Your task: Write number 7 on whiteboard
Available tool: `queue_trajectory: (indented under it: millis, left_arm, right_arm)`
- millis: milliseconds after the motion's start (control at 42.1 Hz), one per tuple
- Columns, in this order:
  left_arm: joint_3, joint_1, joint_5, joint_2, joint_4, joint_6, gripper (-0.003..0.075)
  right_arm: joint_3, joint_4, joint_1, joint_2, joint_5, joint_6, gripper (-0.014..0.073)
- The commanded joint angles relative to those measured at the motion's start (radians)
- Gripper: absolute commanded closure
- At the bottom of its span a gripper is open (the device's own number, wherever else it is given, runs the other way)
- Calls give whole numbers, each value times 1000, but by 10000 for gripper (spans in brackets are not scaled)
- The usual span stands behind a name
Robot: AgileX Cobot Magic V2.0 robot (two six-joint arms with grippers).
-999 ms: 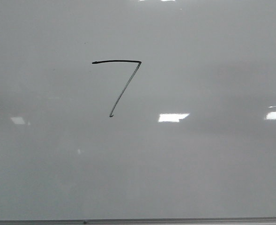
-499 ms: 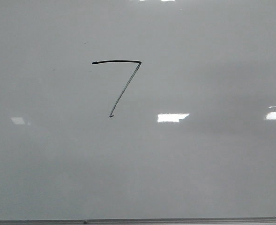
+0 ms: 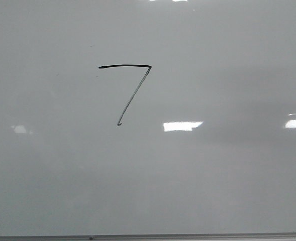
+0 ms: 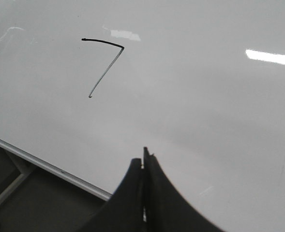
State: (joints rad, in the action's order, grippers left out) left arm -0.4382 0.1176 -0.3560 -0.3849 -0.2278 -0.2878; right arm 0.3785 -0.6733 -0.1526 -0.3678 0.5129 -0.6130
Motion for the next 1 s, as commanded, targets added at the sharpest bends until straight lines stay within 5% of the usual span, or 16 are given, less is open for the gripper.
queue_trajectory:
  millis: [0,547,761,975]
  left_arm:
    - [-27,2,73,-5,-7,10,741]
    - [-4,-7,112,4,-2,12,741]
    - [113,-117,185,140,199,207,741]
    - [301,-136,203,349,183,217,741]
  right_arm:
    - [25,-28,6,-5,-50,-3,662]
    - [25,-28,6,-5,-50,-3,662]
    - [25,-28,6,-5,-48,-3,662]
    - [25,-28,6,-5,-47,-3,662]
